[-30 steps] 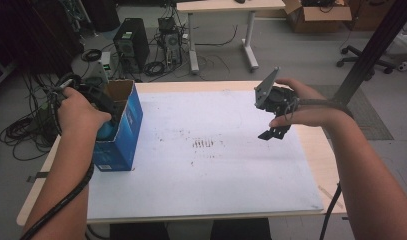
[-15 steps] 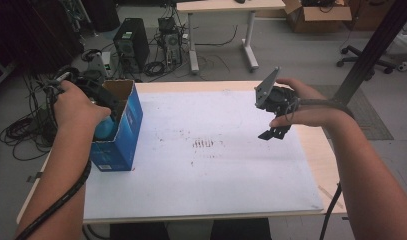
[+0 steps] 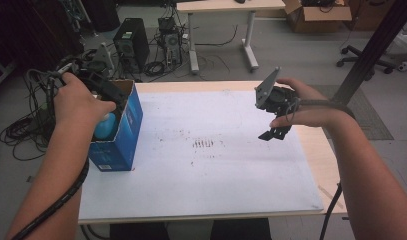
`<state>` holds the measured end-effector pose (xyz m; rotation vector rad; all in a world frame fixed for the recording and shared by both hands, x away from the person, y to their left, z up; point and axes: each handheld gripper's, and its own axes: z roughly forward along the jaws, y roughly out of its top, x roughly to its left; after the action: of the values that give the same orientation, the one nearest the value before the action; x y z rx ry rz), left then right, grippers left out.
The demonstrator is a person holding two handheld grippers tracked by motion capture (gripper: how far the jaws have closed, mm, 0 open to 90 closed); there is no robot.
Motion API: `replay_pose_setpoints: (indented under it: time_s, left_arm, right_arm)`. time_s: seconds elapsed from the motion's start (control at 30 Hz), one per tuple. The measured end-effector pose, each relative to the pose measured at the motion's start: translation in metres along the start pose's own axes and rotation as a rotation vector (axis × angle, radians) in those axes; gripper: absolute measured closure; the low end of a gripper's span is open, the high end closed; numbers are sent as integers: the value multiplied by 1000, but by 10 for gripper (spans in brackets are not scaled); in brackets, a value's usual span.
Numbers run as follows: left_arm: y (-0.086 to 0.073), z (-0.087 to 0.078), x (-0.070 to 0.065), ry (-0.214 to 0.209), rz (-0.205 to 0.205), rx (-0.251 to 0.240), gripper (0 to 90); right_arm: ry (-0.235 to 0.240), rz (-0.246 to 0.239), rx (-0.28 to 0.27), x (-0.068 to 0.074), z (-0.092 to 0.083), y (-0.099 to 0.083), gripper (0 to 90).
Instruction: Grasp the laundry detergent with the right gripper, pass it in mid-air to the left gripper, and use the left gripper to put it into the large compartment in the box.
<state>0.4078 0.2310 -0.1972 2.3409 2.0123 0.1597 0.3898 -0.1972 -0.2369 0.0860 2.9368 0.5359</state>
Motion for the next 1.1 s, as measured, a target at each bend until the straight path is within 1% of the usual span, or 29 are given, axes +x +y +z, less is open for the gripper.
replay_pose_setpoints:
  time_s: [0.03, 0.1, 0.13, 0.17, 0.23, 0.27, 0.3, 0.33, 0.37, 0.4, 0.47, 0.5, 0.53, 0.57, 0.6, 0.63, 0.67, 0.7, 0.77, 0.8, 0.83, 0.87, 0.9, 0.93, 0.97, 1.0, 1.03, 1.07, 1.1]
  left_arm:
    - [0, -2, -4, 5, 18, 0, 69]
    - [1, -5, -13, 8, 51, 3, 34]
    - [2, -7, -18, 19, 72, 4, 34]
    - [2, -8, -22, 31, 96, 8, 5]
    - [4, -11, -30, 26, 128, 19, 2]
    - [4, -12, -34, 19, 148, 22, 2]
    - [5, -14, -38, 12, 168, 17, 2]
    - [5, -15, -42, -2, 197, 13, 2]
    - [5, -18, -51, -32, 255, 1, 2]
    - [5, -20, -56, -50, 286, -7, 2]
    - [5, -23, -67, -67, 354, -14, 2]
    - [5, -26, -75, -74, 402, -26, 2]
    - [5, -26, -75, -74, 402, -26, 2]
    - [5, -26, -78, -59, 423, -31, 2]
    - [6, -27, -83, -31, 451, -41, 2]
    - [7, -27, -86, -23, 475, -43, 2]
    - [9, -27, -93, -44, 547, -55, 2]
    - [9, -27, -93, -44, 547, -55, 2]
    - [9, -27, -102, -69, 642, -61, 2]
    - [9, -26, -107, -80, 698, -64, 2]
    - [8, -25, -114, -126, 784, -67, 2]
    - [7, -24, -119, -137, 838, -63, 2]
    - [7, -24, -119, -137, 838, -63, 2]
    - [5, -23, -123, -137, 889, -62, 2]
    - [3, -20, -129, -145, 963, -60, 2]
    - [3, -20, -129, -145, 963, -60, 2]
    - [1, -18, -133, -147, 1017, -65, 2]
    - [0, -13, -136, -167, 1102, -58, 2]
    - [0, -10, -138, -169, 1128, -44, 2]
  right_arm:
    - [0, 0, 0, 0, 0, 0, 31]
    - [-1, -5, -3, 0, -1, 1, 31]
    - [-1, -5, -3, 0, -1, 1, 31]
    - [-2, -6, -2, 0, -2, 2, 31]
    - [-3, -2, 0, 1, -3, 2, 31]
    - [-3, -10, 1, 0, -4, 3, 31]
    - [-3, -7, -1, 1, -4, 3, 31]
    - [-5, -11, -3, 1, -4, 3, 31]
    - [-3, -15, -1, 1, -5, 4, 31]
    - [-4, -16, -1, 1, -6, 4, 31]
    - [-5, -13, -2, 1, -7, 5, 31]
    - [-4, -18, -3, 0, -7, 5, 31]
    - [-4, -18, -3, 0, -7, 5, 31]
    - [-4, -17, 3, 0, -8, 5, 31]
    - [-3, -16, 13, -1, -8, 6, 31]
    - [-3, -16, 13, -1, -8, 6, 31]
    - [-2, -24, 23, -1, -7, 8, 31]
    - [-2, -24, 23, -1, -7, 8, 31]
    - [0, -33, 30, 1, -8, 12, 31]
    - [1, -38, 33, 1, -9, 13, 31]
    - [2, -43, 38, 1, -10, 16, 31]
    - [2, -47, 42, 1, -10, 17, 31]
    - [2, -47, 42, 1, -10, 17, 31]
    - [2, -50, 45, 1, -11, 18, 31]
    - [4, -52, 49, 1, -11, 20, 31]
    - [4, -52, 49, 1, -11, 20, 31]
    - [4, -57, 53, 1, -11, 21, 31]
    - [13, -73, 51, 3, -11, 23, 31]
    - [14, -80, 53, 3, -10, 24, 31]
